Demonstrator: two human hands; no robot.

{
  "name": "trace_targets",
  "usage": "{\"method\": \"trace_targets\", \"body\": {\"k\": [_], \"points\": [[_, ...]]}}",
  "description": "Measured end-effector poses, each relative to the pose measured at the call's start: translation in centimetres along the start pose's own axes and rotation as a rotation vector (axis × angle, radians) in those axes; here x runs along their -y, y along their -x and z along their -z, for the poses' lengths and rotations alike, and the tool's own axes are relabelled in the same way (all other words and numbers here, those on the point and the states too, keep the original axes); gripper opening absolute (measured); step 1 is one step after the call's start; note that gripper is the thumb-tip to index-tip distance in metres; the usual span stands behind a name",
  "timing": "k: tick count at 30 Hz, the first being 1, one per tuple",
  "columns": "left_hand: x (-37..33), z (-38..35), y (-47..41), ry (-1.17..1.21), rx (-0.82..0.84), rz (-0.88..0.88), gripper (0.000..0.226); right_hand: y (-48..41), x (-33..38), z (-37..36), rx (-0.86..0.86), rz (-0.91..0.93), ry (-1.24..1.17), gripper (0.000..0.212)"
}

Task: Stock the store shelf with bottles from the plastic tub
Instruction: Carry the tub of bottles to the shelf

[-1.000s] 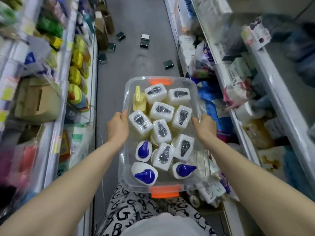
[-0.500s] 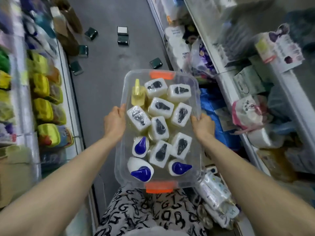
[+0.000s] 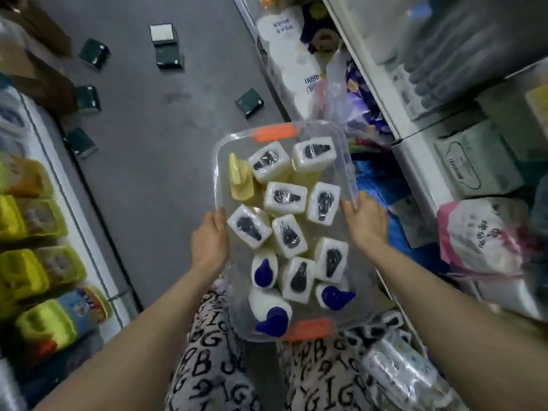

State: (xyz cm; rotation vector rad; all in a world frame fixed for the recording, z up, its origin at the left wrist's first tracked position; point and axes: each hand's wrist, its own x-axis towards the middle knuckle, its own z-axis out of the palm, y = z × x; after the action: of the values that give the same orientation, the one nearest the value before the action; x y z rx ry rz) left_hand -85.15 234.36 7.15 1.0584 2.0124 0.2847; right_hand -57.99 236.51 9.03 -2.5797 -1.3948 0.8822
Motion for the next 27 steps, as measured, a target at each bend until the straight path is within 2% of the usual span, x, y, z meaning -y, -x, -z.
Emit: {"method": "trace_targets", "body": {"k": [4, 9, 13, 18, 22, 27], "points": [[0.9, -2.9, -6.8, -0.077, 0.089, -0.015, 0.044, -4.7, -1.1, -5.2, 0.039, -0.104, 0.001, 0.02], [3.6, -6.8, -14.4, -0.147, 0.147, -0.038, 0.044, -10.4, -2.4, -11.6, 0.059, -0.149, 0.022, 0.029], [6.6, -10.9, -18.7, -0.192, 0.18, 0.002, 0.049, -14.6, -4.1, -16.1, 0.112, -0.154, 0.045, 0.024], [9.4, -15.7, -21.6, -0.197, 0.233, 0.072, 0.046, -19.2, -6.0, -20.3, 0.168, -0.117, 0.08, 0.017], [10.7, -19.5, -23.5, -0.167, 0.26, 0.134, 0.044, -22.6, -7.3, -23.2, 0.207, -0.093, 0.135, 0.027], [12.8, -23.7, -26.4, -0.11, 0.245, 0.155, 0.057, -25.8, -9.1, -26.8, 0.208, -0.117, 0.155, 0.03]]}}
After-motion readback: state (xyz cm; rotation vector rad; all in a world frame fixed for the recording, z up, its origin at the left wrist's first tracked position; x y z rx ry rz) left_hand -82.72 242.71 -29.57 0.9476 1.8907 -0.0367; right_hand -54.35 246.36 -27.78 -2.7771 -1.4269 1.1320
